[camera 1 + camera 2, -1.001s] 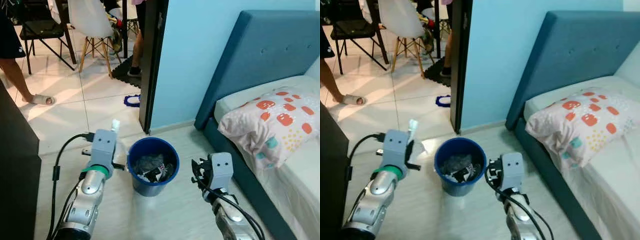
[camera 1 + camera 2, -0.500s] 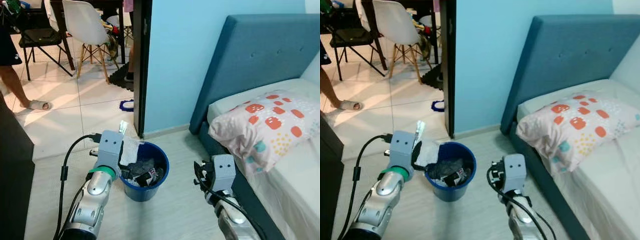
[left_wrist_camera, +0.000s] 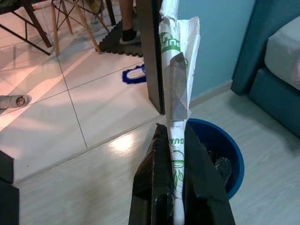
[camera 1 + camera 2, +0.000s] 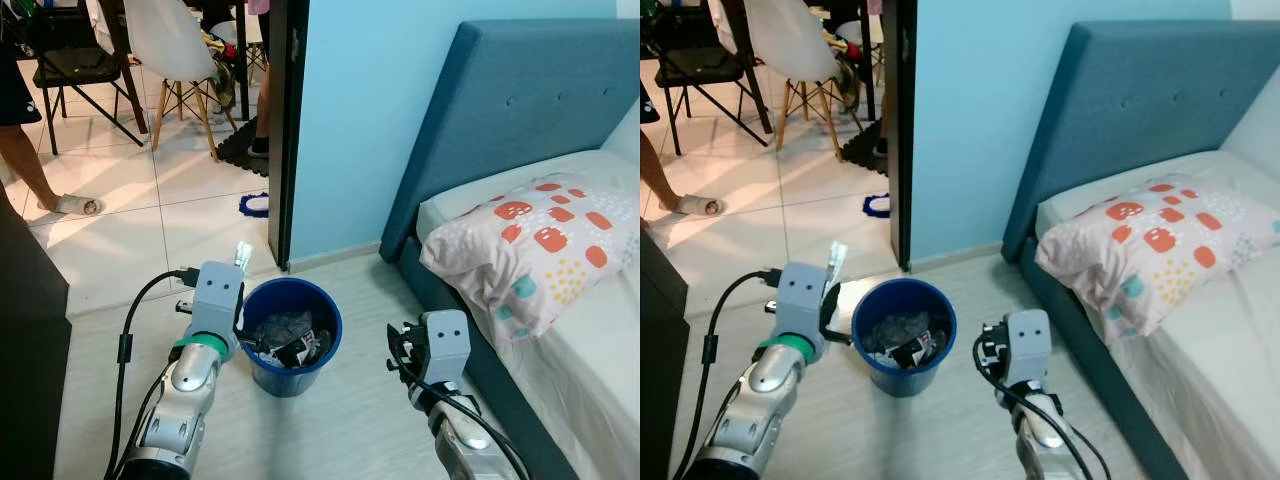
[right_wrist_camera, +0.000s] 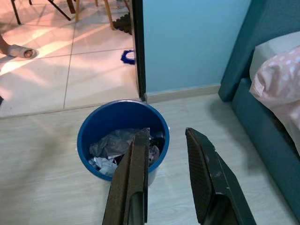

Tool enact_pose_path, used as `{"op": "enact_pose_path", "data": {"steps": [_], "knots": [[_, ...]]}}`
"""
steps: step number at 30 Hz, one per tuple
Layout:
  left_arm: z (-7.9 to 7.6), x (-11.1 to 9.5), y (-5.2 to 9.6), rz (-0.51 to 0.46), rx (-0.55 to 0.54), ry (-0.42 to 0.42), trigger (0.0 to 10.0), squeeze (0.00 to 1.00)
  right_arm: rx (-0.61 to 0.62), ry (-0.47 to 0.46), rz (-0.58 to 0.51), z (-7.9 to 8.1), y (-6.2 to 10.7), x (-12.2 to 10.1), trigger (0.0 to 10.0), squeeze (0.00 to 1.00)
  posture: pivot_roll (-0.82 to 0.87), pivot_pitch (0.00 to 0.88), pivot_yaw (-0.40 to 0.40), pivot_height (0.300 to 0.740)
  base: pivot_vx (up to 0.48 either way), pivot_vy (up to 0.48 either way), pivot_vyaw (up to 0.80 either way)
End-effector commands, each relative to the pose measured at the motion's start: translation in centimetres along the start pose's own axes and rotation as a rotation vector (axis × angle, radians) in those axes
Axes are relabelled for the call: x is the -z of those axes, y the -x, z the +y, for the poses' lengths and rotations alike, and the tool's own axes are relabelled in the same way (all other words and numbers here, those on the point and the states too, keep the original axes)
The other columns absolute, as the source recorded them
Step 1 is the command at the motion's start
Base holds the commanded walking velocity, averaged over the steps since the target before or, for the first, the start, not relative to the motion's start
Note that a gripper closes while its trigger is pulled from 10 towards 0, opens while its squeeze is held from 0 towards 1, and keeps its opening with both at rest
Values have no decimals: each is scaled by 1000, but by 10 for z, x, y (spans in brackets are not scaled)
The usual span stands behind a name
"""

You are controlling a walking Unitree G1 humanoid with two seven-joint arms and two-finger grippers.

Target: Clean up the room

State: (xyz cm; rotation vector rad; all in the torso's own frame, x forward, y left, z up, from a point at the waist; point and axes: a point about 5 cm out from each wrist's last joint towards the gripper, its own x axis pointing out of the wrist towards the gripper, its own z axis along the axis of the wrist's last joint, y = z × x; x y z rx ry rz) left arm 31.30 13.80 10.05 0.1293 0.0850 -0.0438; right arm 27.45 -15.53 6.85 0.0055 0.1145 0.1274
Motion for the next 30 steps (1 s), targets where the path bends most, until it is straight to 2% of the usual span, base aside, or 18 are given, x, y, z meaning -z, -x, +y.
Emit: {"op": "enact_pose_path", "data": {"steps": [1,20,30], "knots": [[-1,5,2,17,4,4,10000,0,1,0,12,0,3,3,10000,0,-72,81,13,717,480,0,0],[0,7,1,29,-1,-1,10000,0,4,-3,10,0,2,2,10000,0,-72,80,16,717,480,0,0],[-4,9,0,37,28,-13,10000,0,2,-2,10,0,0,2,10000,0,-72,74,16,717,66,0,0]]}}
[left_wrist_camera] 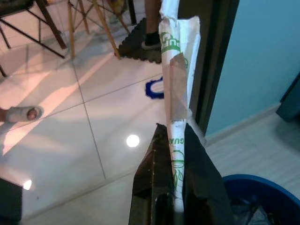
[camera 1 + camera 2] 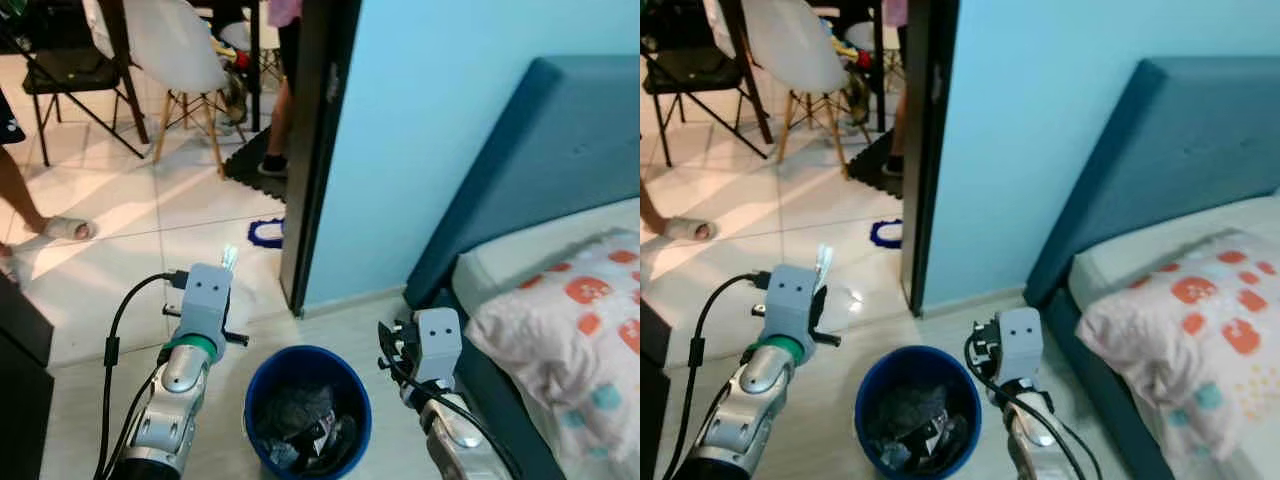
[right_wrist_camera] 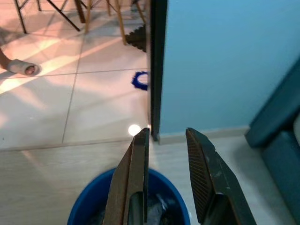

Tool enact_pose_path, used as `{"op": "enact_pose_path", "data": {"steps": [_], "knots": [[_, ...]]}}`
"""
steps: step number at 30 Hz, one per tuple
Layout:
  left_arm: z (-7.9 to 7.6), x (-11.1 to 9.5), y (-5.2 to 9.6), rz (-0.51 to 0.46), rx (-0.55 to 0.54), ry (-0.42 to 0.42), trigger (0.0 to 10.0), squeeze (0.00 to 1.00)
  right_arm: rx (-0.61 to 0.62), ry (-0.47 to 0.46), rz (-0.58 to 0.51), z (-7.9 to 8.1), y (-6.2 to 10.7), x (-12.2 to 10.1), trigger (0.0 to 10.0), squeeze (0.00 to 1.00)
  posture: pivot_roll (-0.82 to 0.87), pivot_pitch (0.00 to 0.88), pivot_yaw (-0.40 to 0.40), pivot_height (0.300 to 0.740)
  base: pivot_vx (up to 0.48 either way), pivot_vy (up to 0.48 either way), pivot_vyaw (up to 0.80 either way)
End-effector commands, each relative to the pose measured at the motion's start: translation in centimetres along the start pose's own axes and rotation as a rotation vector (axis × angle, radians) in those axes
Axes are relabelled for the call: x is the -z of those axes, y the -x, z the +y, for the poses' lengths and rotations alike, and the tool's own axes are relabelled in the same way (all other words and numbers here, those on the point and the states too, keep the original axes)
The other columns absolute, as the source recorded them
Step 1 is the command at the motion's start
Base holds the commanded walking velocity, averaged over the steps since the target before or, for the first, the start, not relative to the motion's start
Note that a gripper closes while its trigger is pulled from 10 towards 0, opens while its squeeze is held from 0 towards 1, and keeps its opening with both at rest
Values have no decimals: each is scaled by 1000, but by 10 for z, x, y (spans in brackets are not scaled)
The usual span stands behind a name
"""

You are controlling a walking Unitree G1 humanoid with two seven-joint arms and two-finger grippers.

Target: Clean up the room

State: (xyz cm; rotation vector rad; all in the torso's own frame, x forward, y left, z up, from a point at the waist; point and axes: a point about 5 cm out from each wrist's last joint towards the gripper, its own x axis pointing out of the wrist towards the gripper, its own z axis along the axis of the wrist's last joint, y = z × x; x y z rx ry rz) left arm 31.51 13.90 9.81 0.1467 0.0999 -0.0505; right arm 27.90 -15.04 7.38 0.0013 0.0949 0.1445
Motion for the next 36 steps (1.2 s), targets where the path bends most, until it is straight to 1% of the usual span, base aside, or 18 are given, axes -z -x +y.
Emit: {"op": "enact_pose_path", "data": {"steps": [1,9,13,17,19,21,22,23,24,25,26,27,29,30,31,32,35,36], "knots": [[-5,6,3,22,22,6,10000,0,18,-8,28,-4,5,7,10000,0,-72,74,16,717,0,0,0],[-5,9,3,27,25,9,10000,0,18,-6,27,-3,2,7,10000,0,-70,68,15,717,0,0,0],[-9,11,5,23,51,-3,10000,0,28,-1,29,-4,1,9,10000,0,-69,70,14,717,0,0,0],[-18,13,7,7,132,-13,10000,0,102,27,49,-18,0,12,10000,0,-72,77,16,717,0,0,0],[-19,13,7,7,137,-12,10000,0,107,30,50,-19,0,12,10000,0,-72,77,16,717,0,0,0],[-27,14,6,4,203,-16,10000,0,151,44,70,-31,3,16,10000,0,-84,101,22,717,0,0,0],[-27,14,6,4,203,-16,10000,0,151,44,70,-31,3,16,10000,0,-84,101,22,717,0,0,0],[-33,14,5,-3,241,-18,10000,0,166,56,74,-36,4,17,10000,0,-93,122,23,717,0,0,0],[-33,14,5,-3,241,-18,10000,0,166,56,74,-36,4,17,10000,0,-93,122,23,717,0,0,0],[-39,11,4,-19,287,-22,10000,0,173,81,75,-38,4,18,10000,0,-102,156,24,717,0,0,0],[-39,11,4,-19,287,-22,10000,0,173,81,75,-38,4,18,10000,0,-102,156,24,717,0,0,0],[-46,5,3,-42,332,-23,10000,0,174,111,67,-39,3,16,10000,0,-109,187,29,717,0,0,0],[-46,5,3,-42,332,-23,10000,0,174,111,67,-39,3,16,10000,0,-109,187,29,717,0,0,0],[-51,-1,4,-69,374,-19,10000,0,176,150,51,-39,3,13,10000,0,-117,235,39,717,0,0,0],[-55,-11,6,-98,422,-5,10000,0,182,241,33,-38,0,10,10000,0,-123,286,52,717,0,0,0],[-56,-18,8,-119,453,6,10000,0,186,304,17,-37,-2,7,10000,0,-123,300,55,717,0,0,0],[-56,-18,8,-119,453,6,10000,0,186,304,17,-37,-2,7,10000,0,-123,300,55,717,0,0,0],[-54,-29,13,-143,485,33,10000,0,189,384,2,-37,-4,5,10000,0,-110,354,71,717,0,0,0]]}}
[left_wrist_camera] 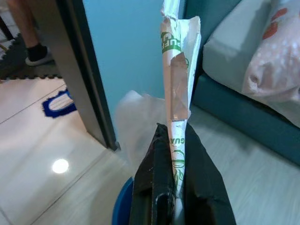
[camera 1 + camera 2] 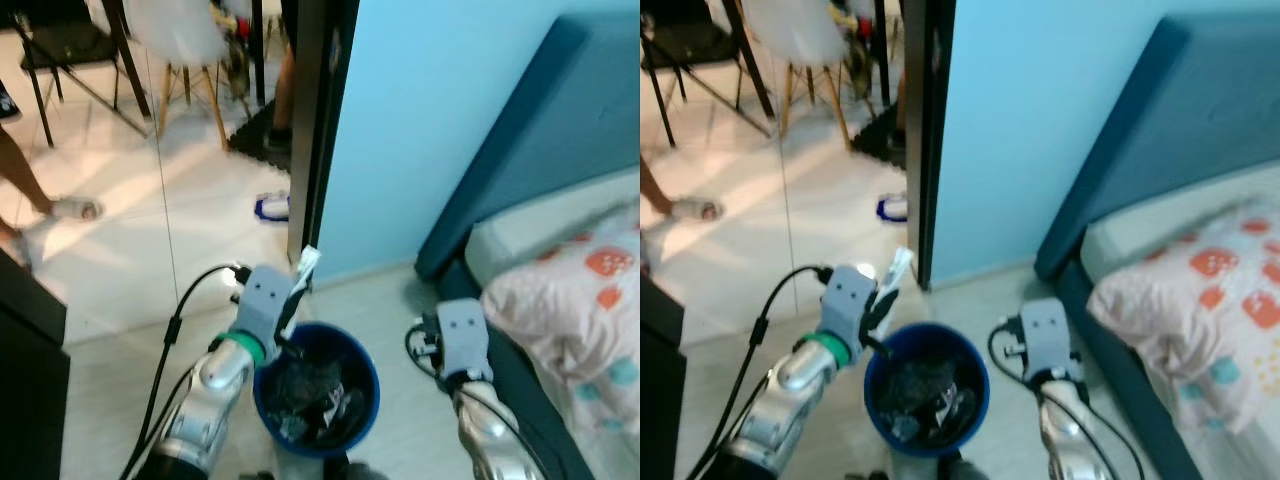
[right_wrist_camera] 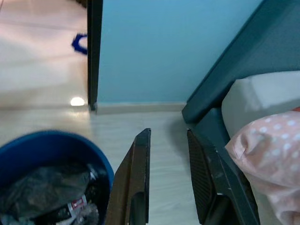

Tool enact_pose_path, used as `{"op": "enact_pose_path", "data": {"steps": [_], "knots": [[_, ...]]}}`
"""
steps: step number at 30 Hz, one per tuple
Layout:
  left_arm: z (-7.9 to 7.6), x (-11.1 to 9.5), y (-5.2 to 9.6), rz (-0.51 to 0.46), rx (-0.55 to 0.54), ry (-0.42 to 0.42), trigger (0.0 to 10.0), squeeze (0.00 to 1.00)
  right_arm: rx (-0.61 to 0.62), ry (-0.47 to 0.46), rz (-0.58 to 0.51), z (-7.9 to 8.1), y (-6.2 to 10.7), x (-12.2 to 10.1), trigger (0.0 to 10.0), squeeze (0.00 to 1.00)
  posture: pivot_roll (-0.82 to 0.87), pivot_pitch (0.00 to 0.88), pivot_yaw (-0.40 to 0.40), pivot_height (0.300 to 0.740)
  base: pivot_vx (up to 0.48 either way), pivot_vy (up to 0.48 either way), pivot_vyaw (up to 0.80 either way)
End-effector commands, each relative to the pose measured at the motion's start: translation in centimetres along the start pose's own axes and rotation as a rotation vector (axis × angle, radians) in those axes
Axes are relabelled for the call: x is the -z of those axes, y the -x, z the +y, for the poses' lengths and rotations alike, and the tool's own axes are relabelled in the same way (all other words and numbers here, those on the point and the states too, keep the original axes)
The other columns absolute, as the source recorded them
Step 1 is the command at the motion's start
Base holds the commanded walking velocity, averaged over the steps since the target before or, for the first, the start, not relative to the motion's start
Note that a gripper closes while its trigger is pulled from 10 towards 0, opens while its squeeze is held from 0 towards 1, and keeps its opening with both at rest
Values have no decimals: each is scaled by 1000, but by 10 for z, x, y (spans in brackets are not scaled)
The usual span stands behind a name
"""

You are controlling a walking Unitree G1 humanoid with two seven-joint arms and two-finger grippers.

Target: Clean up the room

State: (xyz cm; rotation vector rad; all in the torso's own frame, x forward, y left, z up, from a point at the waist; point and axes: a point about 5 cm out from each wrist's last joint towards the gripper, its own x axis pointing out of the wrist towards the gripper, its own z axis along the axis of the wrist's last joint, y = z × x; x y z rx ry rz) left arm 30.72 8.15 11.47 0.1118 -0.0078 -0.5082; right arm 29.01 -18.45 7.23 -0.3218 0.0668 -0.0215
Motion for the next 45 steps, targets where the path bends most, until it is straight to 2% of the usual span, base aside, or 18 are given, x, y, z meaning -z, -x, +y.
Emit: {"op": "enact_pose_path", "data": {"steps": [1,3,4,5,8,9,13,14,24,25,32,36,37,38,40,41,43,45], "knots": [[0,-18,10,-40,59,71,10000,0,7,141,-15,1,2,6,10000,0,-98,380,80,717,0,0,0],[0,-18,10,-40,59,71,10000,0,7,141,-15,1,2,6,10000,0,-98,380,80,717,0,0,0],[4,-32,18,-66,81,107,10000,0,6,216,-22,1,2,9,10000,0,-72,408,93,717,0,0,0],[13,-54,37,-97,109,136,10000,0,-4,282,8,1,5,22,10000,0,-29,439,111,717,0,0,0],[15,-59,43,-100,109,135,10000,0,-9,300,27,1,6,27,10000,0,-8,448,121,717,0,0,0],[18,-62,48,-102,105,130,10000,0,-19,312,47,2,7,34,10000,804,0,450,125,717,0,0,0],[19,-62,49,-101,102,130,10000,0,-25,315,53,3,7,35,10000,804,0,450,125,717,0,0,0],[20,-62,49,-102,92,128,10000,0,-45,309,64,8,6,37,10000,1000,9,441,129,717,0,0,0],[22,-70,44,-134,76,143,10000,0,-77,247,76,19,2,36,10000,1000,-4,391,114,717,0,0,0],[23,-72,42,-141,68,156,10000,0,-64,208,74,19,-1,34,10000,0,-11,378,109,717,0,0,0],[21,-78,35,-148,61,197,10000,0,-32,134,51,17,-5,26,10000,0,-43,329,94,717,0,0,0],[14,-112,19,-247,90,260,10000,0,-22,60,-18,16,-11,12,10000,0,-65,278,85,717,0,0,0],[14,-112,19,-247,90,260,10000,0,-22,60,-18,16,-11,12,10000,0,-65,278,85,717,0,0,0],[13,-127,19,-287,126,263,10000,0,-30,50,-35,18,-11,8,10000,0,-67,268,81,717,0,0,0],[10,-133,21,-293,171,253,10000,0,-36,38,-46,19,-12,5,10000,0,-65,259,77,717,0,0,0],[10,-133,21,-293,171,253,10000,0,-36,38,-46,19,-12,5,10000,0,-65,259,77,717,0,0,0],[0,-127,30,-258,273,230,10000,0,-41,-24,-92,23,-15,-9,10000,0,-64,253,74,717,0,0,0],[-1,-89,32,-133,243,220,10000,0,-28,-94,-159,21,-20,-30,10000,0,-72,250,66,717,0,0,0]]}}
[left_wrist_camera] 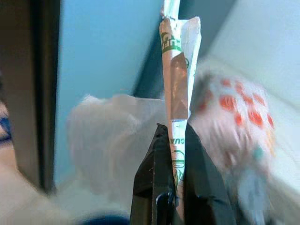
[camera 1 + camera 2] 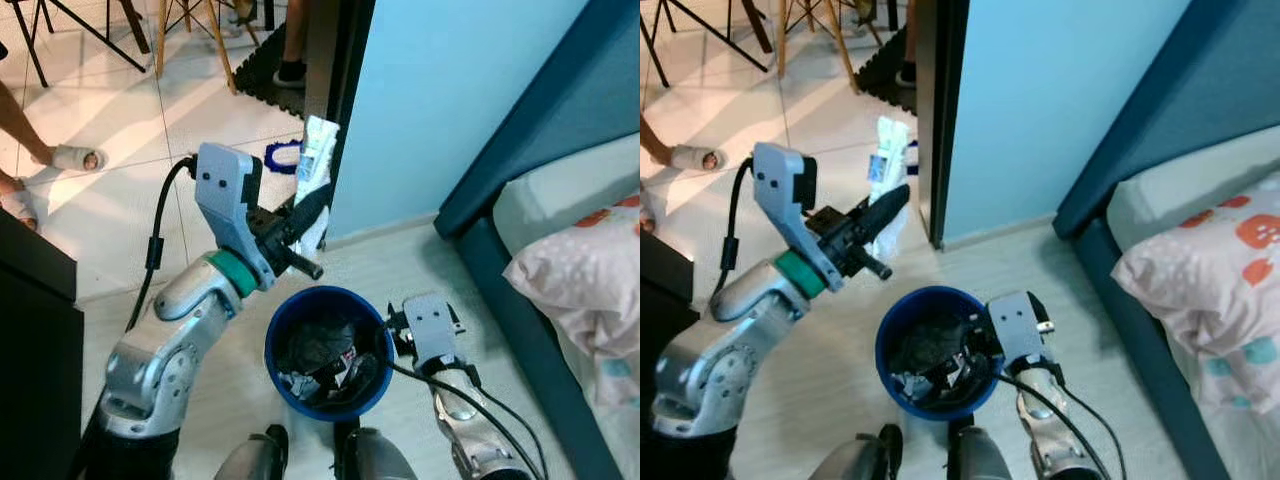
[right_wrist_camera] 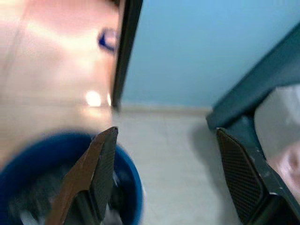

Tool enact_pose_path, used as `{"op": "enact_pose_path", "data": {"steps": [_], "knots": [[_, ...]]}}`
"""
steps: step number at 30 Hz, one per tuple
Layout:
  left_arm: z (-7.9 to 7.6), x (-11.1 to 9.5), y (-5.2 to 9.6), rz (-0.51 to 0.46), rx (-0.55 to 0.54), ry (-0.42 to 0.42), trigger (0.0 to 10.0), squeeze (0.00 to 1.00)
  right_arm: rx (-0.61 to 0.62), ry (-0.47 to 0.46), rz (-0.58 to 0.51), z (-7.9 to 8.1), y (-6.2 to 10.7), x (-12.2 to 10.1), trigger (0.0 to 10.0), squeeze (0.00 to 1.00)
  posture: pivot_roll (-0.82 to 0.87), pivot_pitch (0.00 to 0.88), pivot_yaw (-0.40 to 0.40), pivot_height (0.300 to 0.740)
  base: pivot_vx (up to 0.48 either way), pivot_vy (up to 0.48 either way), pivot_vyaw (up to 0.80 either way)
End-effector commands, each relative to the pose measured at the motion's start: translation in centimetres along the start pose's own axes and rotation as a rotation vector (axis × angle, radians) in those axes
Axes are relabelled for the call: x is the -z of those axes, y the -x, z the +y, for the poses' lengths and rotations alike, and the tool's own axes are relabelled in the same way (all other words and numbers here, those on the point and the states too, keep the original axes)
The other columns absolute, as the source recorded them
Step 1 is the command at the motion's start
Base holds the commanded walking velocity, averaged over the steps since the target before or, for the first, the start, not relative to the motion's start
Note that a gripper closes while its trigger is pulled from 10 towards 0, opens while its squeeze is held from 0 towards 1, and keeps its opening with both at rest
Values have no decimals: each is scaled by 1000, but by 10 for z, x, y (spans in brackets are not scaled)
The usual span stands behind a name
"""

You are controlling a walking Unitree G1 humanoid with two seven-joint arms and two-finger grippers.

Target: Clean up the room

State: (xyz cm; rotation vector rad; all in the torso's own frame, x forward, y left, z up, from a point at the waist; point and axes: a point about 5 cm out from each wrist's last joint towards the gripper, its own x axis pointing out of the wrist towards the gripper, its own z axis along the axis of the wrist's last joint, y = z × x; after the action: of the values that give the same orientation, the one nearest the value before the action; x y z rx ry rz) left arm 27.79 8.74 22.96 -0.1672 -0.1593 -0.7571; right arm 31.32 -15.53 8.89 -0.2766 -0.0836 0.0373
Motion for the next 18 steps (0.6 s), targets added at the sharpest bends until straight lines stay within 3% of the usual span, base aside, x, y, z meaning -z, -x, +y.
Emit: {"op": "enact_pose_path", "data": {"steps": [1,3,6,9,14,18], "knots": [[0,25,7,92,-9,6,10000,0,12,-49,-3,-1,0,-4,10000,0,-72,250,66,717,0,0,0],[10,61,15,194,-92,4,10000,0,34,-97,-58,-7,-5,-21,10000,0,-77,248,59,717,0,0,0],[24,97,22,297,-199,-12,10000,0,48,-154,-118,-15,-9,-41,10000,0,-94,244,45,717,0,0,0],[27,101,23,314,-217,-17,10000,0,46,-163,-126,-16,-8,-44,10000,0,-94,244,45,717,0,0,0],[62,131,18,424,-384,-36,10000,0,9,-221,-138,-22,-1,-52,10000,0,-118,226,21,717,0,0,0],[74,143,12,494,-412,-45,10000,0,4,-243,-130,-25,6,-53,10000,0,-140,236,23,717,0,0,0]]}}
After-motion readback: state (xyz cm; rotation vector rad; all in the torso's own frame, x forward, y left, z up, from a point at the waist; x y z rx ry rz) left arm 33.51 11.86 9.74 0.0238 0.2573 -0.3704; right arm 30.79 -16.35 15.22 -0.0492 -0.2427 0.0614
